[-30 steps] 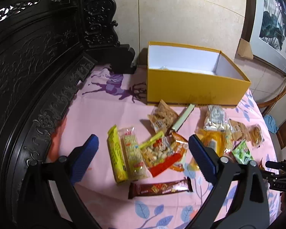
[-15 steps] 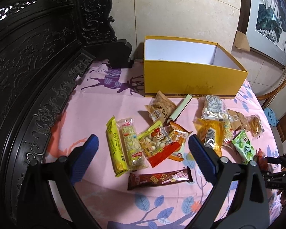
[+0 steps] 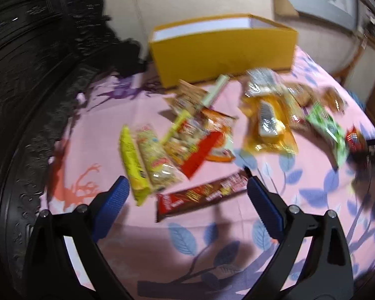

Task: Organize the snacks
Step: 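Move the right tool to the red round cookie packet and grasp it, then grasp the brown chocolate bar with the left tool while the right lifts the red packet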

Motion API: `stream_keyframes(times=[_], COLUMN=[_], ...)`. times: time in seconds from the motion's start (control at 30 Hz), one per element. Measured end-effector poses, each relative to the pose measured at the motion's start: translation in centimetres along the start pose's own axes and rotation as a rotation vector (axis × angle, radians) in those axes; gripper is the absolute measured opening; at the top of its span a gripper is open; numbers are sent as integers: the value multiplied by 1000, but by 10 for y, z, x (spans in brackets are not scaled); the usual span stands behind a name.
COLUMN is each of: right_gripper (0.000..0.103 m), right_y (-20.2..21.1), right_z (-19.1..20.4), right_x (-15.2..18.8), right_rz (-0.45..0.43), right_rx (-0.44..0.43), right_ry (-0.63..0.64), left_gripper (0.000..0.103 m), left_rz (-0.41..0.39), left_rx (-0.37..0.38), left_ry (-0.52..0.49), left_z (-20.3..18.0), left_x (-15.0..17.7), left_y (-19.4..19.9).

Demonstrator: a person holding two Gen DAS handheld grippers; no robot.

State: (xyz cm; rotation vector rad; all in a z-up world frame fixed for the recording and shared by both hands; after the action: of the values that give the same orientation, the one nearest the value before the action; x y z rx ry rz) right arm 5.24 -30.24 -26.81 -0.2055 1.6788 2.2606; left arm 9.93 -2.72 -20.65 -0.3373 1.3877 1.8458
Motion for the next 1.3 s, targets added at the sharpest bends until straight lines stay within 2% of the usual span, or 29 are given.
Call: stream_keyframes(times=[0.13,0.33,0.57,0.77,0.83,0.97,1.13,1.3], right_gripper=[56,58,60,60,60,60,60,60], right_y=[-1,-3,-3,-3,-2,-2,-1,-1], right_z=[2,4,1,3,3,2,2,2], right_x=[0,0,-3,-2,-2,-2,-2,-2], right_rz=[9,15,-3,-5,-7,-15,-20,-26], right_rx=[14,31,10,10,4,-3,-6,-4], right_ry=[11,13,-43,-47,-56,-72,-79,-78], left_gripper=[97,97,97,97,97,101,99,96], left_rz=[-4,58,119,101,102,149,184,159], left_rx=[4,20,24,13,28,75,92,147], left_ry=[-54,-68,-35,-68,-75,-16,1,-95], left_z=[-12,-20,-23,-26,-27,-21,-24,-46], left_x=[8,17,20,14,11,10,19,32], left_y=[-9,-34,-53,-57,-59,-68,-61,-35])
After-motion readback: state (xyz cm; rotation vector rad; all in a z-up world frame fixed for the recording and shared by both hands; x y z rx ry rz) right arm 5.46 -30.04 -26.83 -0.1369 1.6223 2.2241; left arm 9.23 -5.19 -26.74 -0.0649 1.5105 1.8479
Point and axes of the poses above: each gripper's, at about its wrist camera, not at the fingertips, and y roughly against the way its jaws point, z to its left, x to its underside, the point moved 5 cm from there along -y, roughly the way its jaws point, and after that the axes turned 15 degrees about -x, right-handed, at the moved point
